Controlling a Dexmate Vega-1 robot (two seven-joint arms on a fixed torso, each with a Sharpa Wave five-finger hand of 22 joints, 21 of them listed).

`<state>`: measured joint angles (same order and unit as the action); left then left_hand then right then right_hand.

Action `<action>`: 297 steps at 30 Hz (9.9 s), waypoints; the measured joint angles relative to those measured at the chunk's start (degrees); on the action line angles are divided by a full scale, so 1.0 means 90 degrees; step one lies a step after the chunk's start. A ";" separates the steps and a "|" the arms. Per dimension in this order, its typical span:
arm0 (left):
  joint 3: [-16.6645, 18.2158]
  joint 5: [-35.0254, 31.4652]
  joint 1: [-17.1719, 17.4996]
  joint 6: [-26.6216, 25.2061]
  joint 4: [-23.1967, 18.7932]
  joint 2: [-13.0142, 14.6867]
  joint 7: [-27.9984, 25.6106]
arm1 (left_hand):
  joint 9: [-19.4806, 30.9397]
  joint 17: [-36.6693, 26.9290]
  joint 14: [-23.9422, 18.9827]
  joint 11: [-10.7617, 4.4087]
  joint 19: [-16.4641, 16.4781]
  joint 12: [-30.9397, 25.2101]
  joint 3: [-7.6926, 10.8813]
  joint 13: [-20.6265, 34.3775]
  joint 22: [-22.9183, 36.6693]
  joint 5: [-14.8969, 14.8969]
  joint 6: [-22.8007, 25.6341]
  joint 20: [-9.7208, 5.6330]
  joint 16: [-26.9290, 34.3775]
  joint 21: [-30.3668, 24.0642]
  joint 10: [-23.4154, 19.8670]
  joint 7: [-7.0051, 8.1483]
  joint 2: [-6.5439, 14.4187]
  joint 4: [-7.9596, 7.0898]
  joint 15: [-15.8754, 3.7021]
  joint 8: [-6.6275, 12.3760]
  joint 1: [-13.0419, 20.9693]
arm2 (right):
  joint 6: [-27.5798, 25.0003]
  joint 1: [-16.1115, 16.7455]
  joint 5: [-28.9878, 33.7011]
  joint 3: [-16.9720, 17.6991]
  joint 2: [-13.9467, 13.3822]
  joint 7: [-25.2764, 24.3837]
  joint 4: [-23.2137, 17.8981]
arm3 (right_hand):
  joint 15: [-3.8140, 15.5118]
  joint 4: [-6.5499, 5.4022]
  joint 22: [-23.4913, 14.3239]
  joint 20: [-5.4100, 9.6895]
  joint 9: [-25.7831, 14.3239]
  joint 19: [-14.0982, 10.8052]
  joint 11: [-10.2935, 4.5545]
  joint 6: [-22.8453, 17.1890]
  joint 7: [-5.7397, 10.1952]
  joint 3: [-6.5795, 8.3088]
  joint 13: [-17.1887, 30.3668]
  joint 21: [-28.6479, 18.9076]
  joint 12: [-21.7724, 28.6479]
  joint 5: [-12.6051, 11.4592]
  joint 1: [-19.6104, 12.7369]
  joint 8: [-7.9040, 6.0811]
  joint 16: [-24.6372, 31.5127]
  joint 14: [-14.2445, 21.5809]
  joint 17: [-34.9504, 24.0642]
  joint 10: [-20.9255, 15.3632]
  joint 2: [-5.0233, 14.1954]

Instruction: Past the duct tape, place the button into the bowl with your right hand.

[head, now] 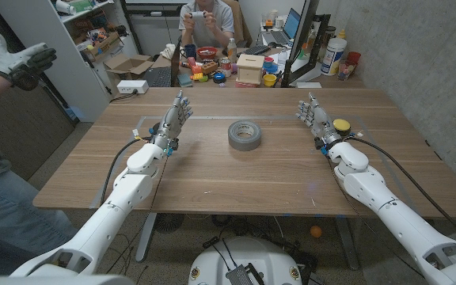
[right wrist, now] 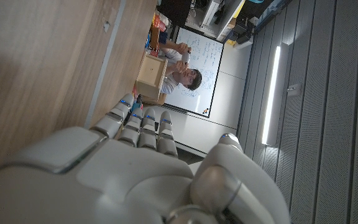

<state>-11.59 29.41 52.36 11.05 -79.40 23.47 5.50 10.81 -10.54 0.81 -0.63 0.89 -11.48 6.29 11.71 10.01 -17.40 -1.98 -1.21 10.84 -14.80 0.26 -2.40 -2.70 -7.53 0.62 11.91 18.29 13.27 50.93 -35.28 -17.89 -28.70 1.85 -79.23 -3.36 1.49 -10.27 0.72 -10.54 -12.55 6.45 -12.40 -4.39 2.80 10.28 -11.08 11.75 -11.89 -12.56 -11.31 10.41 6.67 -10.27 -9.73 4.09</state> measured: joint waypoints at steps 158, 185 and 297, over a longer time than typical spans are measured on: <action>0.0462 -0.0381 0.0870 -0.0350 -0.0998 -0.0179 -0.0348 | -0.0003 -0.0030 0.0075 -0.0067 -0.0148 0.0000 -0.0222 -0.0056 0.0028 -0.0118 0.0312 0.0605 0.0000 0.0260 -0.0001 0.0154 0.0161 0.0049 0.0032 0.0000 0.0107 | -0.4500 -0.0914 0.7283 -0.1009 -0.2819 0.1248 -0.2276 | -0.0626 0.0862 -0.0030 -0.1489 -0.0058 -0.0061 -0.0148 0.0829 0.0779 0.0456 0.0089 -0.0186 -0.0085 -0.0305 -0.2061 0.0079 0.0000 -0.0648 0.0000 0.1107 -0.0572; 0.0492 -0.0419 0.0968 -0.0474 -0.1135 -0.0144 -0.0464 | 0.0030 -0.0028 0.0075 -0.0067 -0.0148 0.0000 -0.0226 -0.0056 0.0027 -0.0168 0.0311 0.0651 0.0000 0.0260 -0.0001 0.0154 0.0186 0.0055 0.0032 0.0000 0.0083 | -0.4549 -0.1257 0.7701 -0.1267 -0.2347 0.1542 -0.1448 | -0.0626 0.0815 -0.0029 -0.1474 -0.0058 -0.0256 -0.0182 0.0833 0.0784 0.0409 0.0087 -0.0185 -0.0048 -0.0352 -0.2118 0.0049 0.0045 -0.0579 0.0001 0.1140 -0.0629; 0.0431 -0.0497 0.0986 -0.0642 -0.1069 -0.0209 -0.0315 | 0.0027 -0.0027 0.0091 -0.0078 -0.0216 -0.0043 -0.0385 -0.0042 0.0058 -0.0168 0.0381 0.0716 0.0000 0.0328 -0.0058 0.0154 0.0269 0.0073 0.0112 0.0000 0.0116 | -0.4934 -0.1263 0.7964 -0.1344 -0.2263 0.1220 -0.1487 | 0.0454 0.0903 -0.0007 -0.0193 -0.0293 -0.3606 -0.0569 -0.1467 0.1239 0.1430 0.0088 -0.0911 0.0863 0.0080 -0.4386 -0.0543 0.0387 0.2480 -0.0085 -0.1616 0.0026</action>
<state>-7.72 24.93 61.24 5.27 -89.02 21.60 2.67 11.05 -10.78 1.63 -1.33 -1.05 -11.86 2.83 11.33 10.53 -18.91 1.45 5.23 10.83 -11.85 -0.26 -1.01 -0.28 -6.88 1.63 11.91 19.34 -31.14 39.56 36.40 -29.99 -49.07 12.83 -92.61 0.72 9.61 -10.33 -1.02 -13.17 -45.00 1.33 -25.61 6.76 15.68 11.07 -19.28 19.51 -11.17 -52.04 -16.19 13.90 28.99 -11.03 -24.27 4.33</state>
